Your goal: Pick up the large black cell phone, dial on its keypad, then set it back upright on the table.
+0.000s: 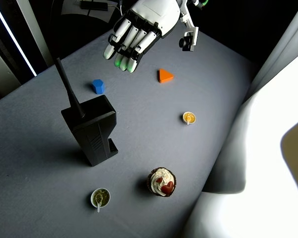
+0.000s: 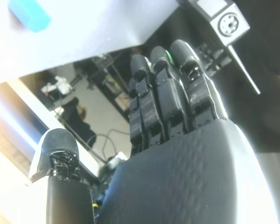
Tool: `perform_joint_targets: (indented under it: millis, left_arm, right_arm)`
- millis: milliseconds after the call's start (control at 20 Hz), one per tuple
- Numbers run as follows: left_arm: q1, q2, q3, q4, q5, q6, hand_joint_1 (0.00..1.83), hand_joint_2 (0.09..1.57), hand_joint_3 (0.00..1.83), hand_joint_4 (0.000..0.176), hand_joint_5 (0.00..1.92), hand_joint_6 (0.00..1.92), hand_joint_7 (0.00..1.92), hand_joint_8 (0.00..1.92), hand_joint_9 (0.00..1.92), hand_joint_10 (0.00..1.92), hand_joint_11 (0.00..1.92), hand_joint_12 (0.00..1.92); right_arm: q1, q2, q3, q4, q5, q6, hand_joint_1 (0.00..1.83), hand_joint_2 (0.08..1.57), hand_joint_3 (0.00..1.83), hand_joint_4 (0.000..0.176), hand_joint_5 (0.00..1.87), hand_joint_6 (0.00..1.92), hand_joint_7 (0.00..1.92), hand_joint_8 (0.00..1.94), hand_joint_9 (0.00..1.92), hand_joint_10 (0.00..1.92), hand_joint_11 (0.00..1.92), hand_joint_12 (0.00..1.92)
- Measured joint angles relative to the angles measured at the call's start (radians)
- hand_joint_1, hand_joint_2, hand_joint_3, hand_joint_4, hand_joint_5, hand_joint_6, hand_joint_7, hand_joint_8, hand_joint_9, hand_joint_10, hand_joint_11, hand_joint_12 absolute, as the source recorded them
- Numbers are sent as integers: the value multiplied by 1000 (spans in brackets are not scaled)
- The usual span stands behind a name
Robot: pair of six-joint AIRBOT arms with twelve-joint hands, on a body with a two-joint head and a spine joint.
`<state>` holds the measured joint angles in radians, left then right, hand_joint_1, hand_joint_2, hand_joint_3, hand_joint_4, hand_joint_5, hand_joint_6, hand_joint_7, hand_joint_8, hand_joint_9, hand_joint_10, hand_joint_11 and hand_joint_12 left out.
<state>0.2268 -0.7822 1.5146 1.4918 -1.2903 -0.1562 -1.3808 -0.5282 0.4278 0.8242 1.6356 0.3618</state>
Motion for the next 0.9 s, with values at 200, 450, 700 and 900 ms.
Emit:
perform_joint_targets:
  millis: [200,450,700,900]
  left_arm:
    - [-7,0,0,3,-1,1,109,1154,0,40,121,2,97,1,77,5,0,343]
    - [-31,0,-1,10,12,-5,129,1145,0,42,114,2,96,2,73,2,0,300]
    - [-47,0,-1,13,23,-19,145,1150,0,45,95,0,73,0,46,1,0,272]
    - [-43,0,21,45,21,-21,173,1148,0,39,103,5,67,3,54,4,0,303]
  right_arm:
    - [0,-2,27,1,-1,30,382,872,1,89,0,0,2,0,27,1,0,348]
    - [20,-35,55,-2,-2,51,452,889,2,55,0,0,0,0,0,0,0,170]
    - [73,-109,125,-71,2,52,460,901,4,0,0,0,0,0,0,0,0,162]
    - [95,-183,208,-106,-2,52,467,903,1,0,0,0,0,0,0,0,0,28]
